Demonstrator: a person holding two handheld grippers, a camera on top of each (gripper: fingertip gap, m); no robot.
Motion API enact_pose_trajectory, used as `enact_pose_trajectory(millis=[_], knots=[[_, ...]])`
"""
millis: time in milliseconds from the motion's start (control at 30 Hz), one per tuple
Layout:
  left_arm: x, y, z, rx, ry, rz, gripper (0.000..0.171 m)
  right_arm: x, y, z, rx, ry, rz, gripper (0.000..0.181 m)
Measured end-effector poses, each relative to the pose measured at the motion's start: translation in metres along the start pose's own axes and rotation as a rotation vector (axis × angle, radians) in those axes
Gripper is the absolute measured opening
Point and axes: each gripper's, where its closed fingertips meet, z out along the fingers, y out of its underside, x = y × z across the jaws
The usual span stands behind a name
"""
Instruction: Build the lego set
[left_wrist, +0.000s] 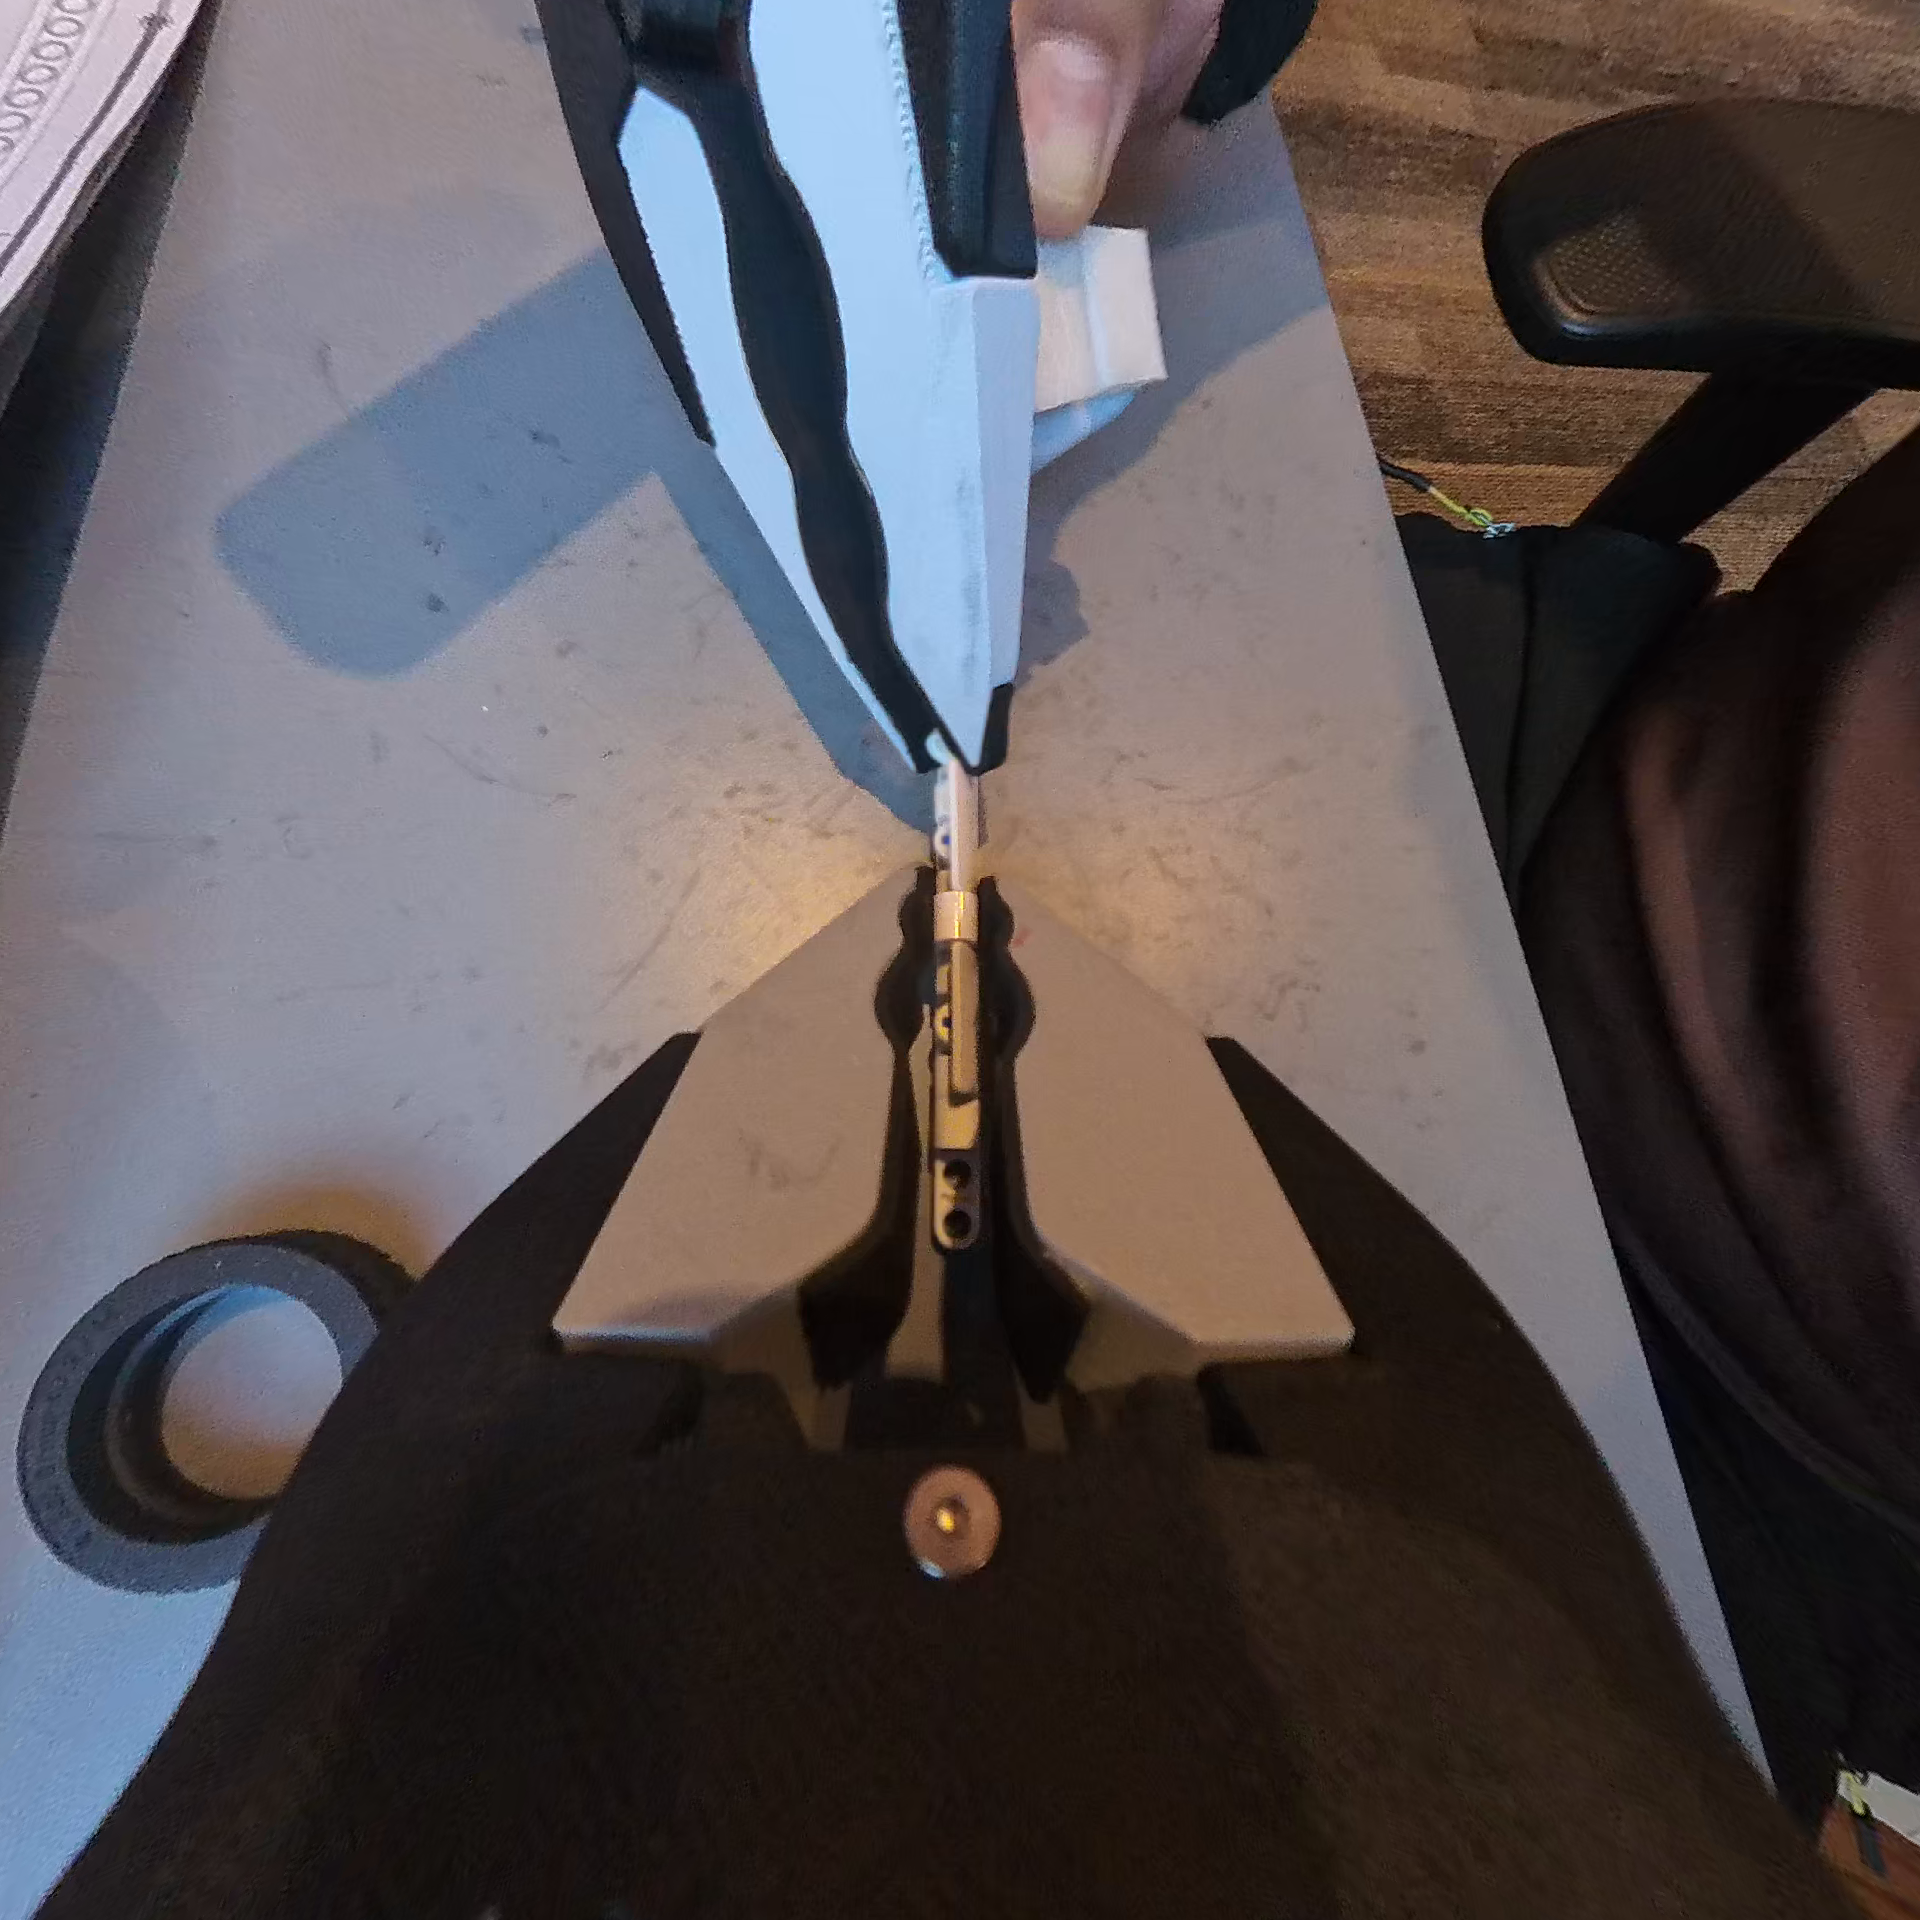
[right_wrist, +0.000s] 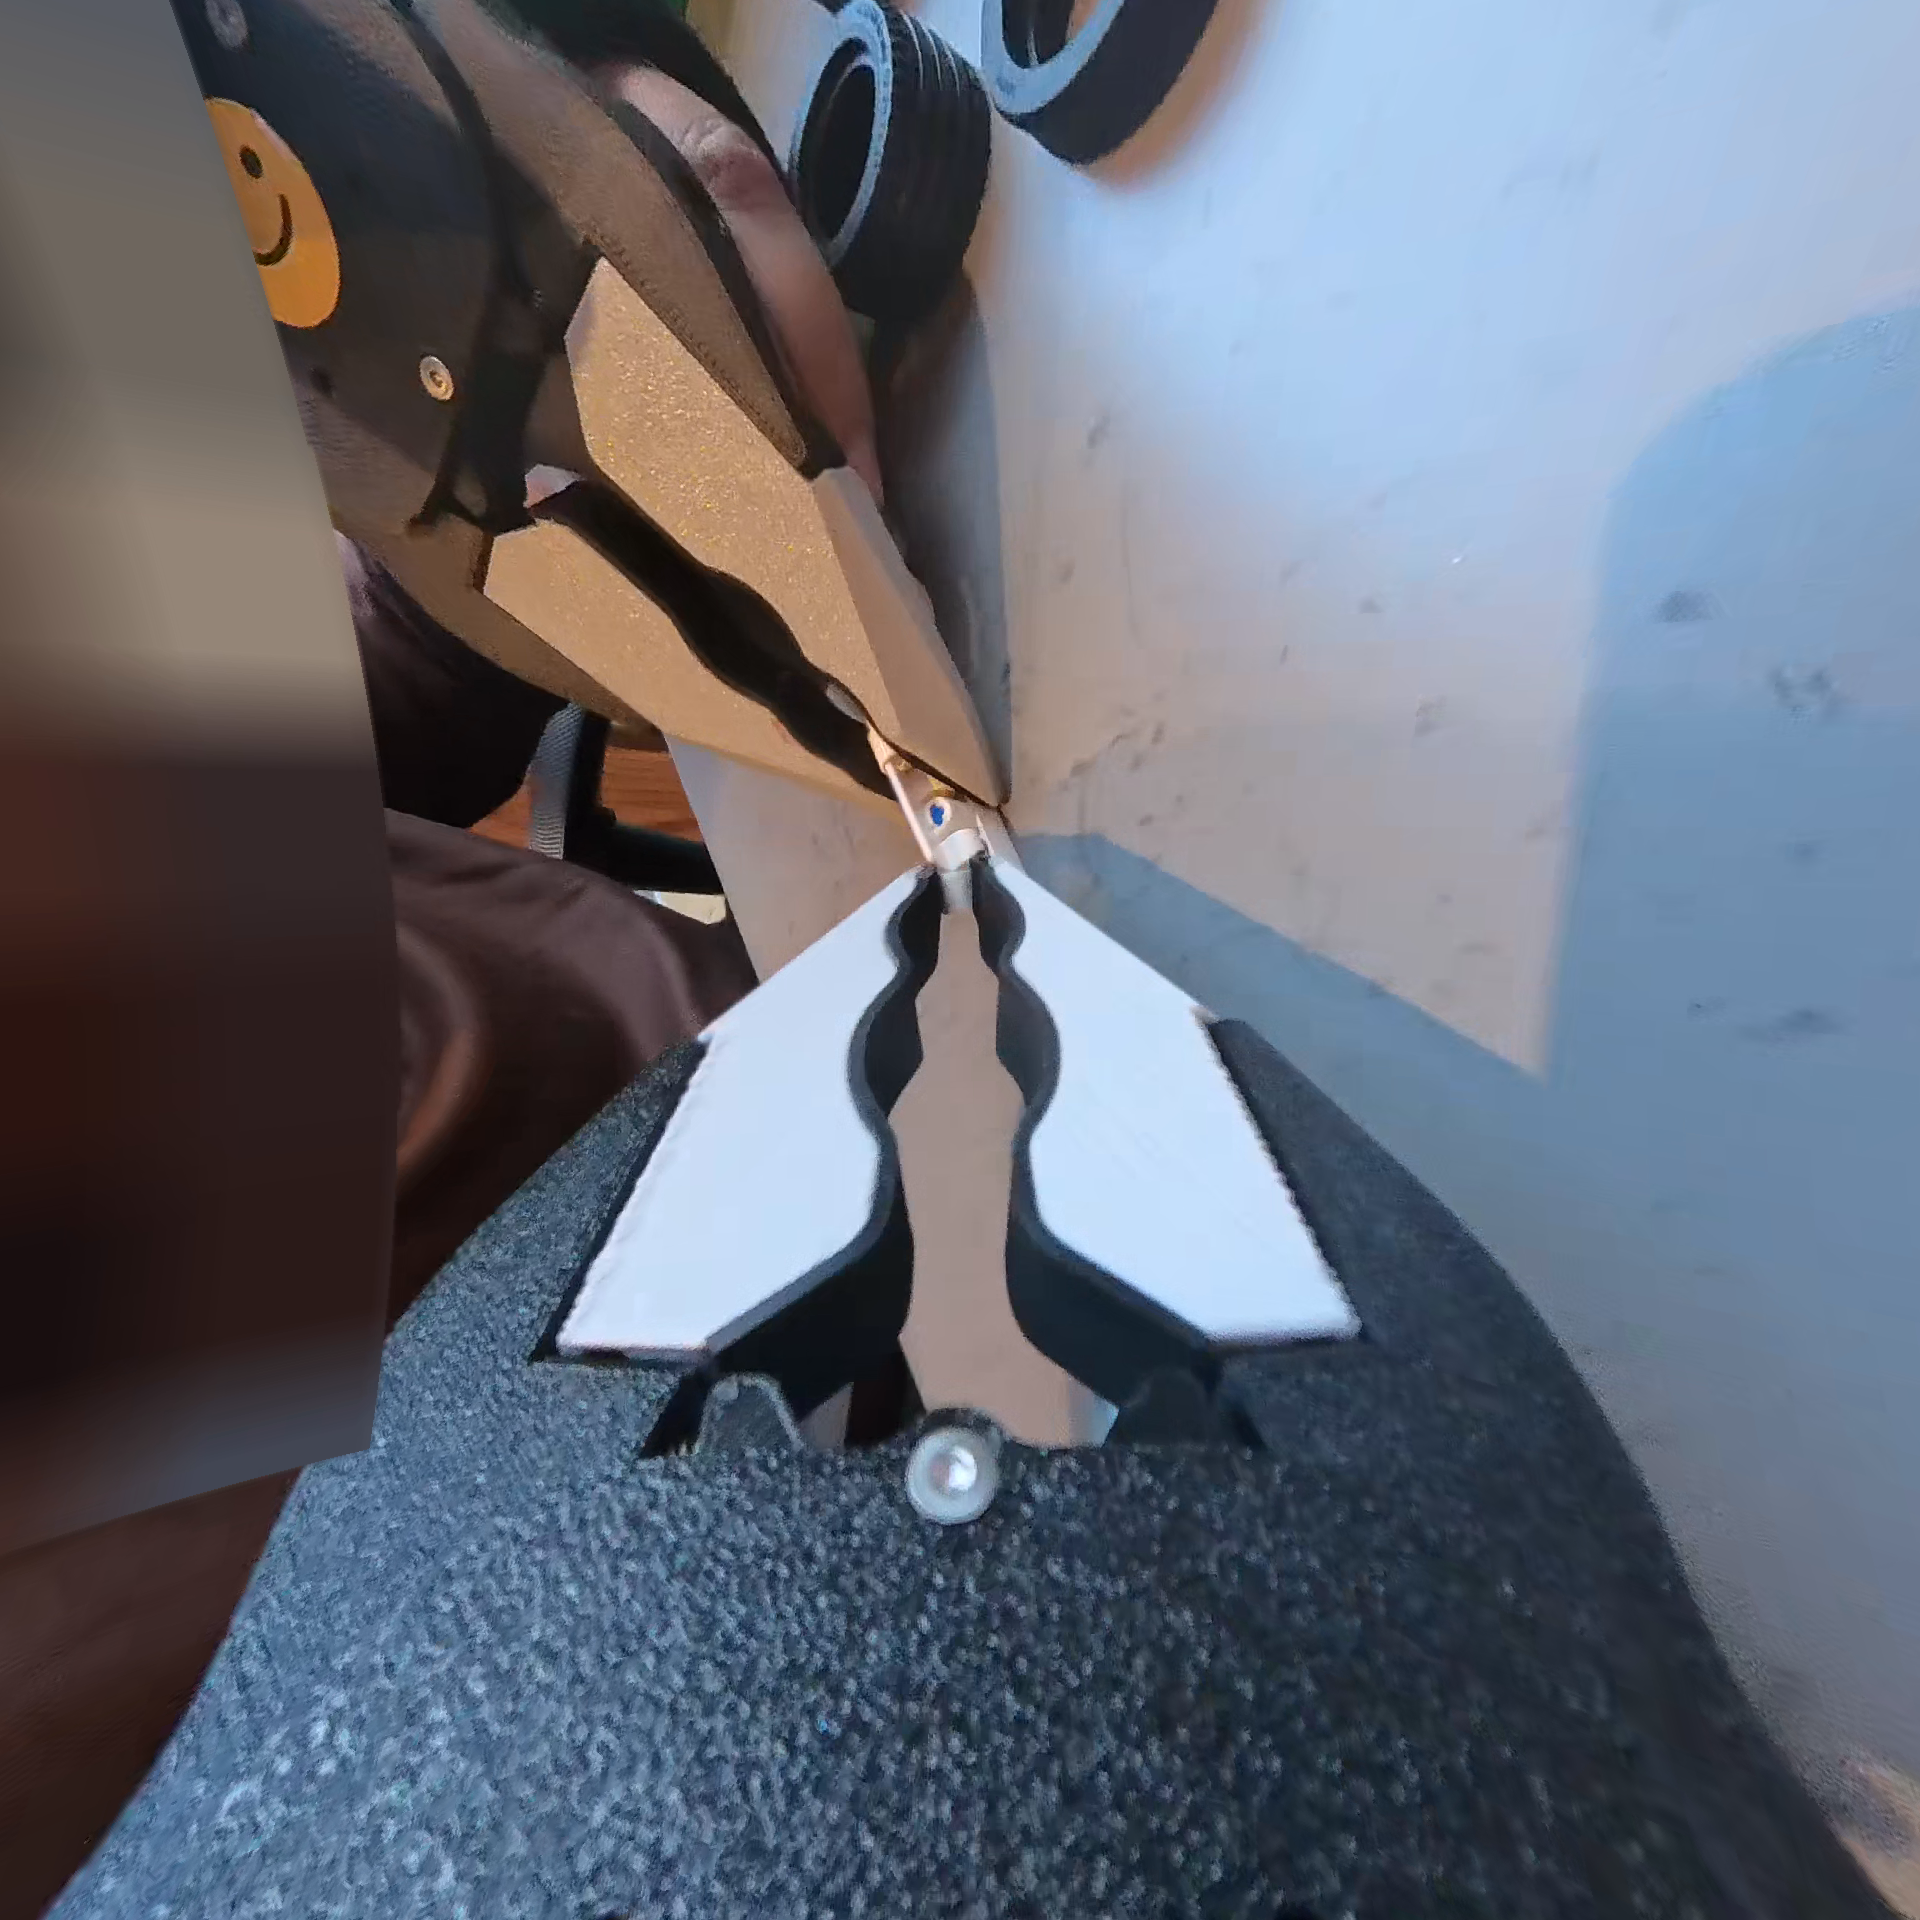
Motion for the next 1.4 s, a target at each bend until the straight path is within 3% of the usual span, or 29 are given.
enact_pose_trajectory(millis=[133,267,467,600,833,933,1233,1400], knots=[[0.0001,0.0001,0.0,-0.001,-0.009,0.01,0.005,0.0003,0.0012,0.0,-0.053,0.055,-0.062,0.007],[0.0001,0.0002,0.0002,-0.003,-0.016,0.016,0.005,0.0011,0.002,0.0008,-0.121,0.196,-0.237,0.007],[0.0003,0.0,0.0001,-0.001,-0.012,0.001,0.005,0.0012,0.0005,0.0009,-0.083,0.102,-0.152,0.007],[0.0003,0.0,0.0001,-0.004,-0.023,0.008,0.005,0.0012,-0.0003,0.0019,-0.032,0.137,-0.207,0.007],[-0.0003,0.0008,0.0,-0.006,-0.035,0.014,0.004,0.0024,0.0016,0.004,-0.09,0.414,-0.643,0.007],[-0.0003,0.0009,-0.0001,-0.005,-0.032,0.011,0.005,0.0023,0.0009,0.0044,-0.077,0.343,-0.62,0.007],[-0.0013,0.0012,-0.0011,-0.002,-0.014,-0.002,0.005,0.0035,-0.0016,0.005,-0.146,0.417,-0.865,0.008],[-0.0021,0.0011,-0.0012,0.005,-0.079,0.0,0.005,0.0031,-0.0023,0.0059,-0.061,0.422,-0.904,0.008]])
